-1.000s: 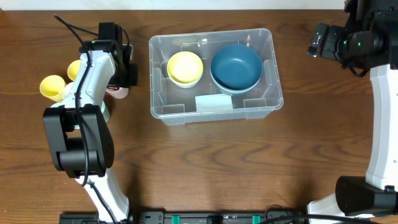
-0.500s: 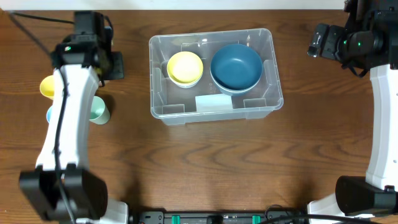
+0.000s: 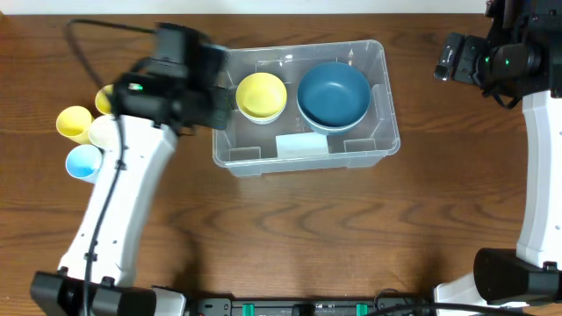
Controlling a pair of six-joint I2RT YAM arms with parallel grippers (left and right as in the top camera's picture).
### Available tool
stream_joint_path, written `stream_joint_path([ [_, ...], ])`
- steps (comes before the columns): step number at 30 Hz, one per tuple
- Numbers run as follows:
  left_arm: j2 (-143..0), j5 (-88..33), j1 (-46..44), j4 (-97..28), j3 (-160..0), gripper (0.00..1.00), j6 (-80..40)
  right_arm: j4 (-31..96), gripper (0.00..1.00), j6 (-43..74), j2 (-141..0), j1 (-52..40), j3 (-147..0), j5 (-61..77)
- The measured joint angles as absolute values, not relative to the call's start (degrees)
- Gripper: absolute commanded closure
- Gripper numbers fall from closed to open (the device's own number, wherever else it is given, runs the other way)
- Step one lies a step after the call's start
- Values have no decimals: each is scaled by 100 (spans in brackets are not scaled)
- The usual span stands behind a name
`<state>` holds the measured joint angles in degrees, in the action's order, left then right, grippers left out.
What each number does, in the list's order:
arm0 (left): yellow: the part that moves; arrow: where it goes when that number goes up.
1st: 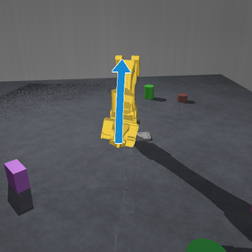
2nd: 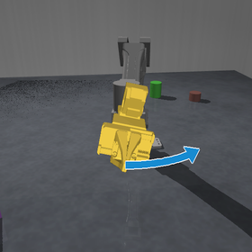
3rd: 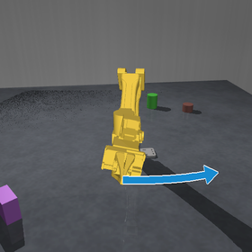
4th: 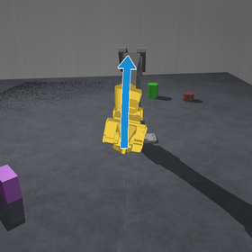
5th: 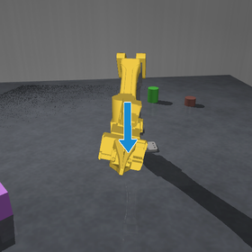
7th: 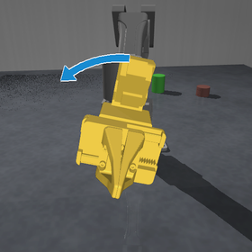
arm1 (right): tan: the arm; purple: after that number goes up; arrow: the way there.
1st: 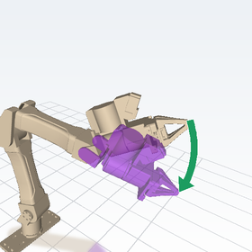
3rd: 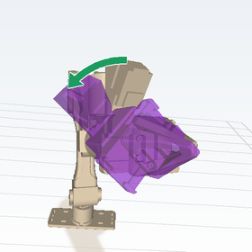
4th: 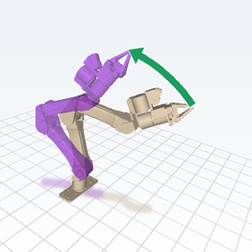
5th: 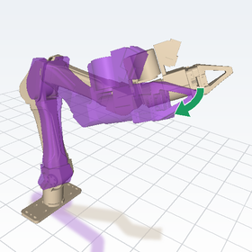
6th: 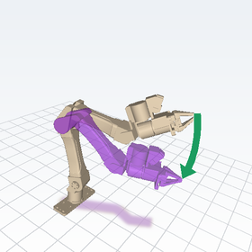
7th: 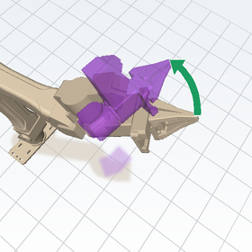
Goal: Pack container
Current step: 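Carry the pink cup with the left gripper over the bin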
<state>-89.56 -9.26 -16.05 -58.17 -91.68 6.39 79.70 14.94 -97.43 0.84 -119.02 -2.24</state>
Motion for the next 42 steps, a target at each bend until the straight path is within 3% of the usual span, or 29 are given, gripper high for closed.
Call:
stream_joint_path([
  [12, -9043, -814, -2902, -5264, -9168, 94, 779, 7970, 1, 1494, -9743, 84, -11902, -224],
  [21, -10127, -751, -3476, -5240, -9168, 94, 928, 7970, 1, 1494, -9743, 84, -11902, -224],
  [42, -11218, -709, -3924, -4816, -9168, 94, 950, 7970, 1, 1494, -9743, 84, -11902, -224],
])
